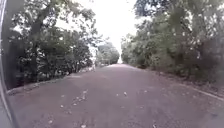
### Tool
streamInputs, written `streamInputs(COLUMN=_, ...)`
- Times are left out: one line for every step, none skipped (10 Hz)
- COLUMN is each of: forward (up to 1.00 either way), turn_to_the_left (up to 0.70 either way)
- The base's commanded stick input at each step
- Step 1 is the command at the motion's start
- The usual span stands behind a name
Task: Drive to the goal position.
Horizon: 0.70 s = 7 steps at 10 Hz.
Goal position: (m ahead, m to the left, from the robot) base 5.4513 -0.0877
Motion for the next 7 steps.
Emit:
streamInputs(forward=0.7, turn_to_the_left=0.0)
streamInputs(forward=0.7, turn_to_the_left=0.0)
streamInputs(forward=0.7, turn_to_the_left=0.0)
streamInputs(forward=0.7, turn_to_the_left=0.0)
streamInputs(forward=0.7, turn_to_the_left=0.0)
streamInputs(forward=0.7, turn_to_the_left=0.0)
streamInputs(forward=0.7, turn_to_the_left=0.0)
